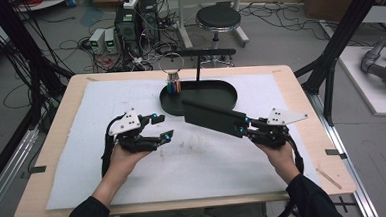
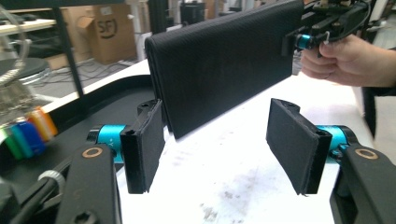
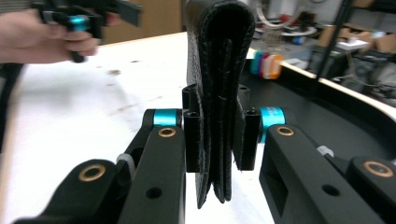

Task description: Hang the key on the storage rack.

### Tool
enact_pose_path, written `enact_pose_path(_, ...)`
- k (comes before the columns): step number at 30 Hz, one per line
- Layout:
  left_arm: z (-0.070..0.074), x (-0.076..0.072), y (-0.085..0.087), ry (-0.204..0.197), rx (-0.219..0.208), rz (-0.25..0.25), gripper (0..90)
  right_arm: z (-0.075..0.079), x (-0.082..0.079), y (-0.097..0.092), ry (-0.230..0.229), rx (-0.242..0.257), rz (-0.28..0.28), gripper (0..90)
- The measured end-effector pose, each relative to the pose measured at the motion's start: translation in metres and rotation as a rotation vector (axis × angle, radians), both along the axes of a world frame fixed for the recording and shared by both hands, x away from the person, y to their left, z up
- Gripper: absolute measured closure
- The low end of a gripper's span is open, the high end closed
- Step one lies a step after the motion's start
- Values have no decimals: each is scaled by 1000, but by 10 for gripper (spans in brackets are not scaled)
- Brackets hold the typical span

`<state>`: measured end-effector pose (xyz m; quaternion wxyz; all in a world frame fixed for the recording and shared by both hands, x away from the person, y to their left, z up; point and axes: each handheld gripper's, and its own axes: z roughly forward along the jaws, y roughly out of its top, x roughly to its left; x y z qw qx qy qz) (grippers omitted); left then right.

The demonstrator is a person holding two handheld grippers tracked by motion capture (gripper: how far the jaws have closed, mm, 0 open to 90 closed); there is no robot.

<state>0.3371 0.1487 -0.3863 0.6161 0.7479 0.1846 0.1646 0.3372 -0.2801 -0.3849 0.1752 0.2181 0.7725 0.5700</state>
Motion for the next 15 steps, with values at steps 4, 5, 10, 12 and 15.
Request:
enact_pose_path(4,1,-8,9,4,4,15,332,2,8,0,-5,2,-49,782)
enact_pose_path(5,1,-10,11,-2,11,20,331,2,10,0,-8,1,-59,782)
enact_pose_path(10,2,-22,19,-13,34,30,327,5,23,4,-18,-8,-101,782)
enact_pose_path(12,1,-27,22,-16,33,41,328,5,27,5,-13,-10,-112,782)
enact_pose_path(15,0,-34,25,-19,24,44,327,7,35,9,-19,-12,-127,781)
